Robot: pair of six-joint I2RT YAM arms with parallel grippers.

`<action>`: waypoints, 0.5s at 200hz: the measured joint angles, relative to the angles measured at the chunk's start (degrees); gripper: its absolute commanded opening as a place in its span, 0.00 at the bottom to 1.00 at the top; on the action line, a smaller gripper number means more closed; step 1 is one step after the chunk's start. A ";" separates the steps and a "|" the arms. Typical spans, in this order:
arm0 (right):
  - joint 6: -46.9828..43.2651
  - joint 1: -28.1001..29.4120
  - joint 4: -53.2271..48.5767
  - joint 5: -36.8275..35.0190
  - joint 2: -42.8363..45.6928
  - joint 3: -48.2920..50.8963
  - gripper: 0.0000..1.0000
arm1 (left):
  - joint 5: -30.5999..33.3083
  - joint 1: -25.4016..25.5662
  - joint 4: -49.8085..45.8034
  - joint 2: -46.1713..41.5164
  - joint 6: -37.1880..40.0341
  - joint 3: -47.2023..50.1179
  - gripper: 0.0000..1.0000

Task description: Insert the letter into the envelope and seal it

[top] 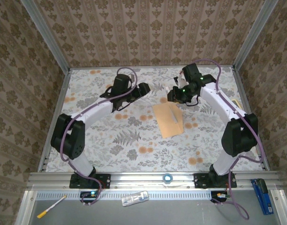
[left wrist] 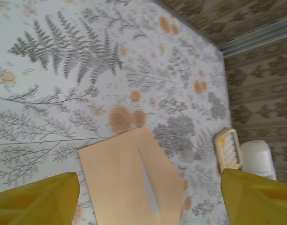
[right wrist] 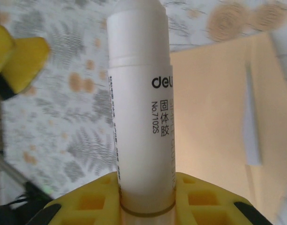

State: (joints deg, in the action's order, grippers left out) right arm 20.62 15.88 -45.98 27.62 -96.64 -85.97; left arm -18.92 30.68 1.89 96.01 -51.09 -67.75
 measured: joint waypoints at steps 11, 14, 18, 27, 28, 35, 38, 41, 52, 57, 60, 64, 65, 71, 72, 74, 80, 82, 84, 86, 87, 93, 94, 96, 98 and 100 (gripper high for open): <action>1.07 0.02 3.45 3.08 0.87 1.46 0.11 | -2.40 -0.48 4.02 -1.66 -0.92 2.16 0.79; 1.46 0.02 4.44 3.89 1.03 1.79 0.11 | -3.10 -0.59 5.07 -2.10 -1.31 2.71 0.79; 1.99 0.02 5.99 4.98 1.25 2.32 0.12 | -3.87 -0.79 6.34 -2.58 -1.64 3.39 0.80; 3.15 0.02 9.05 7.26 1.57 3.32 0.11 | -5.92 -0.98 9.55 -3.85 -2.64 4.85 0.80; 3.50 0.02 9.60 7.61 1.60 3.50 0.11 | -6.08 -1.01 9.84 -3.93 -2.73 4.98 0.81; 4.26 0.02 11.65 9.01 1.75 4.22 0.11 | -7.50 -1.16 12.37 -4.74 -3.39 5.97 0.81; 4.72 0.02 12.55 9.51 1.77 4.48 0.12 | -7.96 -1.18 13.29 -5.01 -3.56 6.29 0.82; 5.16 0.02 13.57 10.27 1.79 4.79 0.12 | -8.48 -1.20 14.19 -5.33 -3.82 6.64 0.82; 6.47 0.02 16.31 11.96 1.79 5.40 0.12 | -9.97 -1.27 17.07 -6.40 -4.52 7.91 0.83; 6.93 0.02 17.38 12.66 1.79 5.60 0.12 | -10.60 -1.27 18.14 -6.93 -4.74 8.50 0.83; 7.17 0.02 17.92 13.05 1.79 5.64 0.12 | -10.91 -1.27 18.80 -7.23 -4.90 8.87 0.83; 7.69 0.07 18.80 13.62 1.79 5.70 0.12 | -11.37 -1.27 19.69 -7.67 -5.09 9.40 0.83; 7.76 0.09 18.95 13.66 1.79 5.70 0.12 | -11.43 -1.27 19.85 -7.74 -5.11 9.49 0.83; 8.26 0.13 20.15 14.34 1.79 5.70 0.12 | -12.00 -1.27 21.00 -8.35 -5.38 10.21 0.84; 8.28 0.13 20.26 14.43 1.79 5.70 0.12 | -12.04 -1.27 21.09 -8.41 -5.42 10.29 0.84; 8.39 0.13 20.61 14.64 1.79 5.70 0.12 | -12.24 -1.27 21.40 -8.57 -5.53 10.47 0.84; 8.85 0.15 21.59 15.13 1.79 5.70 0.12 | -12.68 -1.27 22.12 -8.92 -5.66 10.91 0.84; 9.09 0.15 21.94 15.30 1.79 5.70 0.12 | -12.85 -1.25 22.29 -9.07 -5.77 11.06 0.84; 9.25 0.17 22.18 15.39 1.79 5.70 0.12 | -12.92 -1.25 22.58 -9.16 -5.77 11.17 0.84; 9.33 0.17 22.58 15.58 1.79 5.70 0.12 | -13.05 -1.25 22.69 -9.22 -5.79 11.26 0.84; 9.40 0.17 22.71 15.65 1.79 5.70 0.12 | -13.07 -1.25 22.73 -9.25 -5.81 11.30 0.84; 9.70 0.22 23.41 16.09 1.79 5.70 0.12 | -13.33 -1.27 23.34 -9.49 -5.92 11.63 0.84; 9.75 0.22 23.54 16.17 1.79 5.70 0.12 | -13.42 -1.27 23.43 -9.55 -5.92 11.69 0.84; 9.86 0.28 23.65 16.31 1.79 5.70 0.12 | -13.49 -1.27 23.54 -9.60 -5.95 11.78 0.84; 9.92 0.28 23.82 16.37 1.79 5.70 0.12 | -13.51 -1.27 23.71 -9.66 -5.95 11.85 0.84; 9.99 0.31 23.98 16.52 1.79 5.70 0.12 | -13.57 -1.27 23.78 -9.73 -5.95 11.91 0.84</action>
State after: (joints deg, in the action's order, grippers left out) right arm 30.61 16.19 -22.00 44.14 -94.85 -80.27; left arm -32.49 29.41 25.67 86.28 -57.04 -55.83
